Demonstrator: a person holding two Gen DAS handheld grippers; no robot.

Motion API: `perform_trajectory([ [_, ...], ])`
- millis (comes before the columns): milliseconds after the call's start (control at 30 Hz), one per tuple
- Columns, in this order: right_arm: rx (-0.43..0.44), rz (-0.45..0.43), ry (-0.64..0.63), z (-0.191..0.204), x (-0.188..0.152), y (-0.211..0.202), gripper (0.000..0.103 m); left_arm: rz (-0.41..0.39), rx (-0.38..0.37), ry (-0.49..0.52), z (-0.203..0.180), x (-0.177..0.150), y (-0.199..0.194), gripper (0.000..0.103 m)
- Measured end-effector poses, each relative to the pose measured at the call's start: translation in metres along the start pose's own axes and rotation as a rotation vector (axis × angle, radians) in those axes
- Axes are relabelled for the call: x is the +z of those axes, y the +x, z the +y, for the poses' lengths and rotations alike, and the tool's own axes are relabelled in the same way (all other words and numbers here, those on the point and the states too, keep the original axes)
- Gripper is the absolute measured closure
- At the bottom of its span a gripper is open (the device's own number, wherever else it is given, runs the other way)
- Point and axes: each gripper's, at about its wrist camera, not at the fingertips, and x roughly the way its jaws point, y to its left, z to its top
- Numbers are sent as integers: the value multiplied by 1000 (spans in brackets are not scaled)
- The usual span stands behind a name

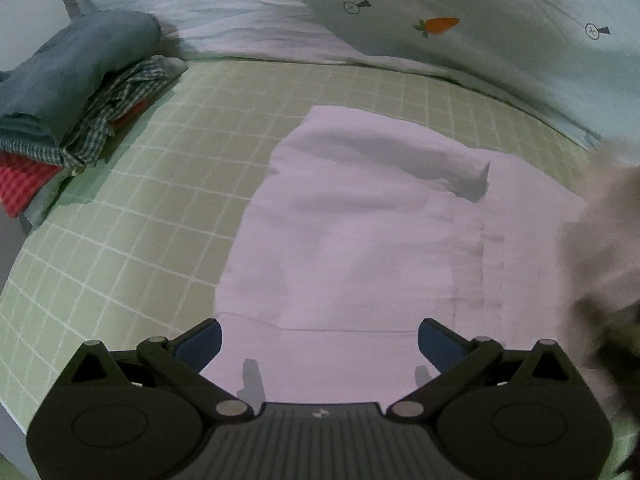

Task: Fold clothes

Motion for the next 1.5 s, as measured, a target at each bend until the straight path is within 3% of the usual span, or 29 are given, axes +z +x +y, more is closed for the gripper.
perform_trajectory([
  [33,31,47,-12,15,-4,3,68,-4,-5,4,4,1,0,0],
  [100,46,52,-31,34,-8,-6,59,-14,-12,14,10,1,-3,0],
  [167,43,14,-35,40,-9,-21,34,-17,-16,21,16,1,-3,0],
  [300,-29,-53,38,29,-8,-49,32,1,-25,19,27,1,4,0],
  [400,-86,-87,195,6,-5,-62,31,11,-29,21,32,1,7,0],
  [567,-220,-123,387,-32,-7,-68,16,24,-33,42,32,3,11,0],
  [633,-284,-96,427,-46,-15,-64,10,27,-36,50,31,4,13,0],
  [767,-348,-9,528,-75,-35,-53,9,38,-39,64,27,5,17,0],
  [900,-309,50,675,-104,-55,-36,3,53,-34,68,24,5,22,0],
  [1033,-220,154,679,-106,-73,-4,1,75,-28,63,21,6,28,0],
  [1233,-137,115,794,-127,-81,-9,1,93,-22,77,13,9,34,0],
  [1400,-145,9,788,-142,-69,-17,1,111,-29,108,2,9,40,0],
  [1500,-128,11,786,-153,-67,-5,1,113,-33,123,-3,10,41,0],
])
